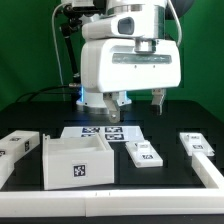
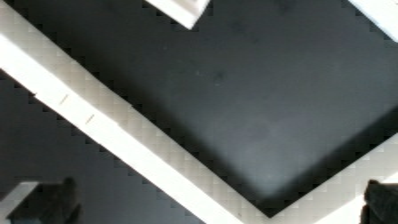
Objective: Assemble cabinet
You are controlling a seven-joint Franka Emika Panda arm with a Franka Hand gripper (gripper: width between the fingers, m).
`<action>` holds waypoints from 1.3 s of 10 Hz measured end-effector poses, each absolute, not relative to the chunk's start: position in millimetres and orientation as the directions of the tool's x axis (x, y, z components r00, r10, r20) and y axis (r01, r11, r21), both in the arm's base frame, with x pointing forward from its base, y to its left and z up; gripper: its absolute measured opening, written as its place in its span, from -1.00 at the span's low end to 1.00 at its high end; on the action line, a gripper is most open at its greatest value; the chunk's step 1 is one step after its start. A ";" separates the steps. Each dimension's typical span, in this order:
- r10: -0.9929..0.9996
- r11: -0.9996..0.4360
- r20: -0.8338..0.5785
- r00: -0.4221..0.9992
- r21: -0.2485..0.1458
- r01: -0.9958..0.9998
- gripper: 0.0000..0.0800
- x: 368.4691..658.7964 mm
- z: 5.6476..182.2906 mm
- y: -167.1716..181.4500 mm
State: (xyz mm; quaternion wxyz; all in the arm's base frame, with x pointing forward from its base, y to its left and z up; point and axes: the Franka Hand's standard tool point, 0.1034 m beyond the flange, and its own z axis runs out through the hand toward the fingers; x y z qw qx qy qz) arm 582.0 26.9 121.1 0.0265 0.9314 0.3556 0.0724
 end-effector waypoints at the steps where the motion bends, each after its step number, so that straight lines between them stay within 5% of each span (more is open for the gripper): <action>1: 0.660 -0.751 0.118 0.742 0.101 0.652 1.00 582.1 121.1 26.9; 8: 0.695 -0.719 0.112 0.710 0.106 0.687 1.00 582.1 120.4 25.3; 10: 0.855 -0.519 0.098 0.510 0.157 0.840 1.00 570.0 115.8 13.0; 13: 0.942 -0.335 0.006 0.337 0.111 0.936 1.00 559.1 107.8 7.7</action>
Offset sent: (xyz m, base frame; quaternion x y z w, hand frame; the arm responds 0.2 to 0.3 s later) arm 0.0000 0.0000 0.0000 0.0000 0.0000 0.0000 1.0000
